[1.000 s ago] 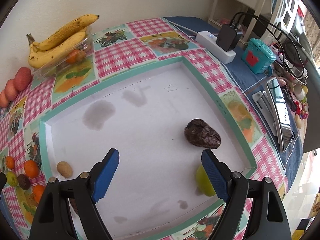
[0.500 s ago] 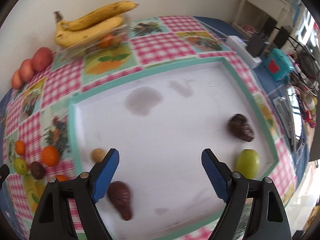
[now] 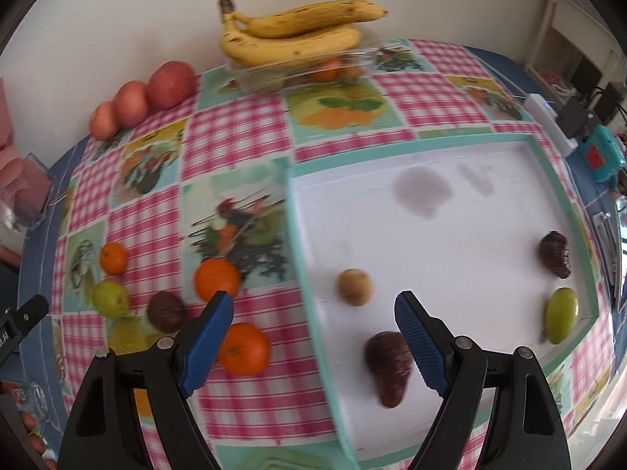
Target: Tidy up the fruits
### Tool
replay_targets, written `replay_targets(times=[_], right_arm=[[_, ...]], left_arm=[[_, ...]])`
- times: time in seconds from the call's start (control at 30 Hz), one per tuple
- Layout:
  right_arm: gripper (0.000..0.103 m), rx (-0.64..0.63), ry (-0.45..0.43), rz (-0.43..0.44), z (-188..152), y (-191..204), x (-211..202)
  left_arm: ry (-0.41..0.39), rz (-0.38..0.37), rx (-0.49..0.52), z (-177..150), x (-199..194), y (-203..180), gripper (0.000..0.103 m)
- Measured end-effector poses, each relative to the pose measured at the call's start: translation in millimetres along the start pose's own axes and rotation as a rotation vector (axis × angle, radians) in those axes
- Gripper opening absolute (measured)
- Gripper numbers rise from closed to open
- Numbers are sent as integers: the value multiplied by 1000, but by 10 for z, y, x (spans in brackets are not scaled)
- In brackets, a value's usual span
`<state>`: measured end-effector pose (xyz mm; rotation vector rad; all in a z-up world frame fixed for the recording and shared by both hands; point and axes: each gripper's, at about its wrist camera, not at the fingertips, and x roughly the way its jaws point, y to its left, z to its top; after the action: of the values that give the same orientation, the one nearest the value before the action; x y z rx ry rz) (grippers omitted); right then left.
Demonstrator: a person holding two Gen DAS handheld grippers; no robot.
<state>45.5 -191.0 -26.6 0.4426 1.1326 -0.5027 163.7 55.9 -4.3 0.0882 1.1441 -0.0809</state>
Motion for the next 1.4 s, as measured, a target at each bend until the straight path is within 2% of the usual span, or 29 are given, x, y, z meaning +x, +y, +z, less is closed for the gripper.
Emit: replay_targets(times=[0.17,0.37,0.47,0.57,0.73,0.97,1.1,1.2,1.33,1.4], right_arm=[[85,-16,2,47,-8,105,-8],[85,-53,-98,90,39,192,-189],[85,-64,-112,92,47,203,-206],[85,-81,-103,41,31,211,-153],[85,-70,-40,85,25,152,-71],[85,-84,-51,143,25,187,-120],[84,-102,-61,147,35,224,-158],[79,-107,-37,156,21,227,-97],[79,-116,20,159,-23,243,60],[73,-119,46,164,-47,246,143]], left_arm=[[-9,-21,4,12,-24,-9,103],[-36,-87,3,19,-52,-56,103],[-52,-121,-2,32,-63,-72,103],[-64,-136,-6,33,-54,-86,103],[-79,-159,-11,38,7,-140,103],[-50,-197,-15,69,102,-204,103],[-43,-179,22,74,132,-298,102],[-28,-196,22,66,201,-359,101],[47,-217,24,14,435,-470,91],[75,-221,24,-17,533,-504,89]])
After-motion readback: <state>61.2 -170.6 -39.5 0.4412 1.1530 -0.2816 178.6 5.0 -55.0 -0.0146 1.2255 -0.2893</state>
